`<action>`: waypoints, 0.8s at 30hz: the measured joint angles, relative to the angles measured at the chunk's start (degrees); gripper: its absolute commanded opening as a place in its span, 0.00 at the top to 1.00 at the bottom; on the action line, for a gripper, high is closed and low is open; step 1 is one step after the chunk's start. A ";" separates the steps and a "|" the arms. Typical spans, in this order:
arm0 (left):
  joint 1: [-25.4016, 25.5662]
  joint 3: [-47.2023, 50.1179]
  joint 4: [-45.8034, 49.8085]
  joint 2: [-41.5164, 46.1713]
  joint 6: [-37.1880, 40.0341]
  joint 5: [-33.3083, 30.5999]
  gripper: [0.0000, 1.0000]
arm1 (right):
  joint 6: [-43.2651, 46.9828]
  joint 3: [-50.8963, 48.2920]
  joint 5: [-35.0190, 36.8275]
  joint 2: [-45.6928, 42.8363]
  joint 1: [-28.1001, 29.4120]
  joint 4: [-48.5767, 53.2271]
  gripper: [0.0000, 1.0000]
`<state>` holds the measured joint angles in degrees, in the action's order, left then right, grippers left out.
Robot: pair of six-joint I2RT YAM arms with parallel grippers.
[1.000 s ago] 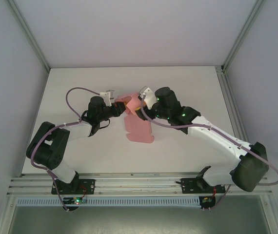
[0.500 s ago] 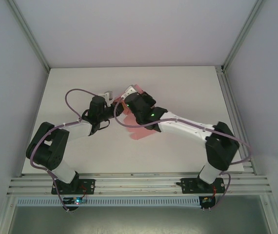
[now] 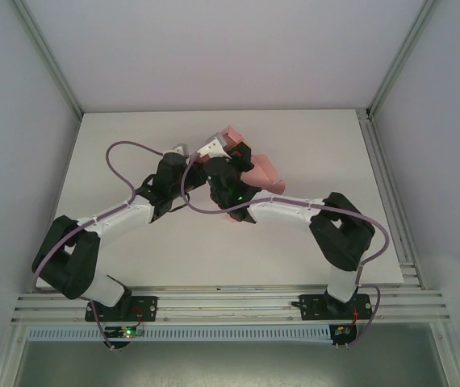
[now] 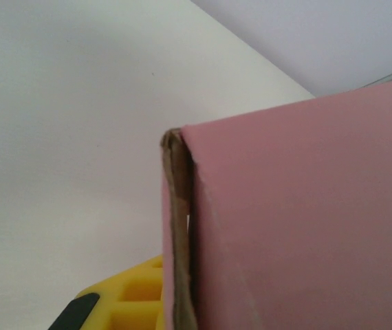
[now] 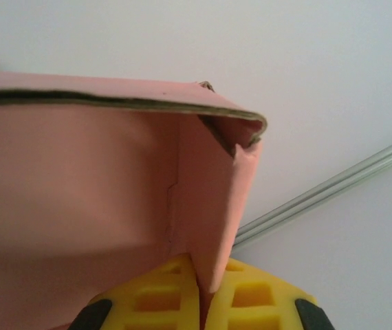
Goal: Assemble paper box
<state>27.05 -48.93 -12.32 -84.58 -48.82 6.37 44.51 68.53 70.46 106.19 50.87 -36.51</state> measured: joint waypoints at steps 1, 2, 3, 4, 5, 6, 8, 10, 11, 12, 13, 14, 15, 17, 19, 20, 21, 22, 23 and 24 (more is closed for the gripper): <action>0.00 -0.28 0.39 0.00 -0.46 -0.22 1.00 | 3.93 -0.04 0.66 1.44 -0.09 -5.25 1.00; -0.04 -0.57 0.94 0.00 -1.03 -0.48 1.00 | 7.80 -0.04 1.07 2.95 -0.11 -10.43 1.00; -0.04 -0.79 1.53 0.00 -1.46 -0.66 1.00 | 10.47 -0.04 1.60 3.98 -0.11 -13.88 1.00; -0.04 -0.94 1.92 0.00 -1.95 -0.70 1.00 | 12.59 -0.04 1.95 4.76 -0.11 -16.65 1.00; -0.04 -1.01 2.21 0.00 -2.45 -0.76 1.00 | 14.56 -0.04 2.16 5.44 -0.11 -19.21 1.00; 0.00 -1.14 2.47 0.00 -2.75 -0.90 1.00 | 15.74 -0.04 2.16 5.73 -0.09 -20.79 0.99; 0.02 -1.53 2.75 0.02 -3.21 -1.14 1.00 | 15.98 -0.04 2.14 5.66 -0.09 -21.27 0.89; 0.20 -2.21 4.15 0.11 -3.37 -1.92 1.00 | 13.07 -0.04 1.55 4.70 -0.09 -17.51 0.84; 0.26 -2.29 4.76 0.11 -3.39 -2.16 1.00 | 10.23 -0.04 0.90 3.87 -0.09 -13.86 0.82; 0.35 -2.32 5.51 0.11 -3.43 -2.38 1.00 | 6.25 -0.02 -0.33 2.64 -0.09 -8.61 0.79; 0.35 -2.32 6.32 0.11 -3.54 -2.56 1.00 | 0.98 0.00 -2.38 1.03 -0.11 -1.97 0.75; 0.35 -2.34 7.23 0.11 -3.56 -2.86 1.00 | -3.32 0.09 -4.68 -0.42 -0.15 3.78 0.70; 0.33 -2.34 8.02 0.11 -3.56 -3.21 1.00 | -7.82 0.09 -8.15 -2.27 -0.44 9.86 0.61; 0.35 -2.36 9.20 0.11 -3.26 -3.43 1.00 | -15.41 -0.09 -16.65 -6.27 -1.38 19.61 0.42; 0.33 -2.60 10.10 0.11 -2.05 -3.45 1.00 | -19.78 -1.09 -25.62 -10.64 -2.25 25.44 0.28; 0.35 -2.93 10.58 0.11 -1.25 -3.48 1.00 | -21.44 -1.97 -29.92 -12.96 -2.56 27.41 0.25; 0.33 -3.32 10.88 0.11 -0.46 -3.52 1.00 | -22.80 -2.89 -33.48 -14.99 -2.80 28.89 0.22; 0.33 -3.93 11.47 0.11 0.44 -3.65 1.00 | -24.15 -4.07 -37.42 -17.33 -2.91 30.36 0.18; 0.33 -4.55 11.98 0.11 1.16 -3.67 1.00 | -25.38 -5.07 -40.57 -19.17 -2.89 31.30 0.15; 0.31 -5.18 12.41 0.09 1.97 -3.63 1.00 | -26.49 -6.34 -43.85 -21.22 -2.89 32.02 0.12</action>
<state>27.35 -54.11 0.10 -84.49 -46.85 2.74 18.02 62.19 26.61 84.97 47.99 -4.49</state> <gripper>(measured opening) 0.096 0.834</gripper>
